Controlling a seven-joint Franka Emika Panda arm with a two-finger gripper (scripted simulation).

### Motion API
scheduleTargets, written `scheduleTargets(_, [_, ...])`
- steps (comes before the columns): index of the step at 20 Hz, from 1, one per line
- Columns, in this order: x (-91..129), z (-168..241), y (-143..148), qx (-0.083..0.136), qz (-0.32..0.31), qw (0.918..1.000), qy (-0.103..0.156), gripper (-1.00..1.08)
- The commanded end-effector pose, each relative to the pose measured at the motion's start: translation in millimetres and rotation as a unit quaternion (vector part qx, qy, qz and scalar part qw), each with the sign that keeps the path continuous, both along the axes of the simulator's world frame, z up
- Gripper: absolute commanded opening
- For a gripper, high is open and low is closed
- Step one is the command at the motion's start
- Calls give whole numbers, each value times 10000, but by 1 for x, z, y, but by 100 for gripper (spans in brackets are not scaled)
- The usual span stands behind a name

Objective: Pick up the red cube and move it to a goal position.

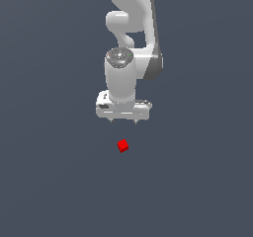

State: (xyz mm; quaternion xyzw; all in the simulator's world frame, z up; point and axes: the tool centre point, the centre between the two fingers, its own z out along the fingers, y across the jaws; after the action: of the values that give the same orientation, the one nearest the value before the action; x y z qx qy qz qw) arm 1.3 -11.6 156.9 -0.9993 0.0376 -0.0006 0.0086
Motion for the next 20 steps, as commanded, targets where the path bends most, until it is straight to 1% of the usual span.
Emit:
scheduleTargets(1, [0, 0, 0, 0, 0, 10000, 0, 100])
scheduleTargets(6, [1, -4, -1, -2, 84, 10000, 0, 100])
scheduleTargets(11, [6, -17, -2, -8, 341, 9994, -2, 100])
scheduleTargets(16, [14, -40, -5, -18, 783, 9969, -4, 100])
scheduleTargets(20, [23, -65, -6, -30, 1282, 9917, -8, 100])
